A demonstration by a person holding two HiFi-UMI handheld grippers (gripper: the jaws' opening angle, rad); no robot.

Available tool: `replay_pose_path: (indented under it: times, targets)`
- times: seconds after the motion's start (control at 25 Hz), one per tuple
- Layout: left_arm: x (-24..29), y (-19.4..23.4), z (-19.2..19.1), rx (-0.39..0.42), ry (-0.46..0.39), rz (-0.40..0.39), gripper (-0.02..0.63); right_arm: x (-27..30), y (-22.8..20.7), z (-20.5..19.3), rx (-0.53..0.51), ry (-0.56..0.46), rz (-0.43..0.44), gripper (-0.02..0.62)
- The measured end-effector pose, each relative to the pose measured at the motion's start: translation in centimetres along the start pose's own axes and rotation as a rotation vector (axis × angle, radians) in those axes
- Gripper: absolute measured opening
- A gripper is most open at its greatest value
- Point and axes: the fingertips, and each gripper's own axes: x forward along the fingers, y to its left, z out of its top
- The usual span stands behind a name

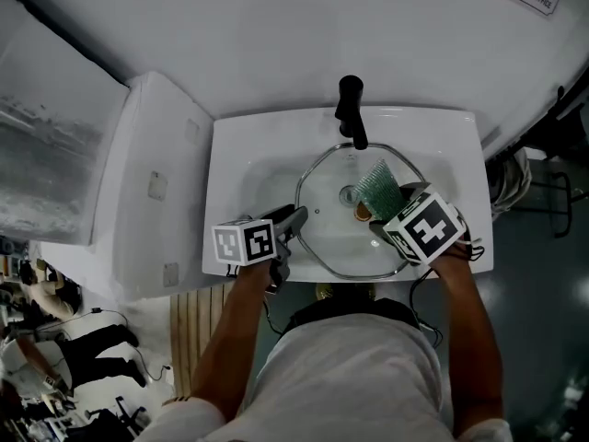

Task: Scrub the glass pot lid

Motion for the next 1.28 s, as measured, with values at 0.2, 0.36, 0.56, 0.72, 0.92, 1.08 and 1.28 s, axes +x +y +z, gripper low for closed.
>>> replay_pose_path:
  times: [0.2,0.36,0.56,0.72,0.92,1.08,1.28]
  targets:
    - [0.0,-0.1,0.1,0.003,-0.001,0.011,0.146,0.4,-2.0,-1.8,0.121,-0.022,0.045,0.348]
    - [0.0,0.0,0.0,0.002,0.000,0.025,0.144,0.8,-3.2,-2.7,0.208,-0.044,0.083,0.348]
    - [0.0,0.0,0.0,0.000,0.002,0.042,0.143,0.4,-4.1,-2.8,0.304,-0.092,0.132,0.348]
    - [0.0,-0.1,0.0,0.002,-0.004,0.049,0.143,-0.2,-4.0,-3.0,0.312,-0.113,0.137,0.348]
    - [-0.1,-0.2,0.1,0.003,-0.008,0.056,0.143,-2.0,-2.3,-2.4,0.176,-0.134,0.052,0.348]
    - [-0.1,-0.2,0.1,0.004,-0.011,0.058,0.143,-3.3,0.6,-1.7,-0.026,-0.120,-0.070,0.348]
    - [-0.1,-0.2,0.1,0.007,-0.009,0.054,0.143,-2.7,4.9,-1.6,-0.243,-0.061,-0.155,0.348]
